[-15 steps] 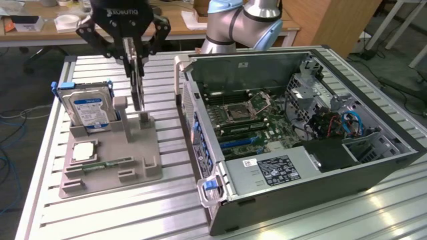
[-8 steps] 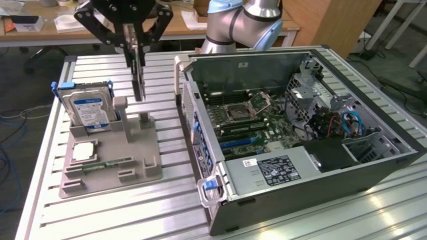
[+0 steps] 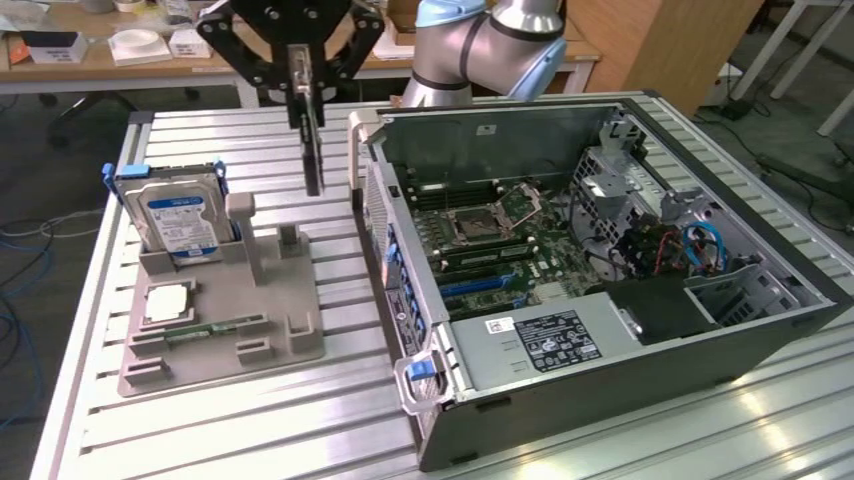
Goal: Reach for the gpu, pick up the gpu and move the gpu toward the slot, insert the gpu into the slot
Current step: 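Pick up the gpu and move the gpu toward the slot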
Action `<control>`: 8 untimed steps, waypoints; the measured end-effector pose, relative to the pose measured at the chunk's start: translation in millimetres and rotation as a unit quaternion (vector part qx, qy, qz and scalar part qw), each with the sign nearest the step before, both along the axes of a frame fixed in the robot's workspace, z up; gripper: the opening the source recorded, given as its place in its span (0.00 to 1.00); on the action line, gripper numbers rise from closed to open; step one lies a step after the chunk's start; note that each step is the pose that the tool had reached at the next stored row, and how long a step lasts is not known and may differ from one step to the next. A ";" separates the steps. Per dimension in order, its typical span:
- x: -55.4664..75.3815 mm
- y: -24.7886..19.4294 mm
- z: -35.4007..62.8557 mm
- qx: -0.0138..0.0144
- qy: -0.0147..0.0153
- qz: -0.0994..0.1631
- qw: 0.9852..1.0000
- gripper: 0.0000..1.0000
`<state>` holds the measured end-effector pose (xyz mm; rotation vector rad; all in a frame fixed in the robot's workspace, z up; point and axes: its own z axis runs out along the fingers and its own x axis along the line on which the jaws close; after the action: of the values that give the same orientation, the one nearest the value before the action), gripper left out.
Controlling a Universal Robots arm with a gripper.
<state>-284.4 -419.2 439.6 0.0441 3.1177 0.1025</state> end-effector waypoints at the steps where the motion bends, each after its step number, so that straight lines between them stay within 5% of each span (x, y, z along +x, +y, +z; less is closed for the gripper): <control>1: 3.4 0.0 0.1 0.001 0.000 0.000 1.000 0.26; 8: 27.0 0.0 0.0 0.011 0.000 0.000 1.000 0.26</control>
<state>-257.3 -419.2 439.6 0.0446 3.1170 0.1358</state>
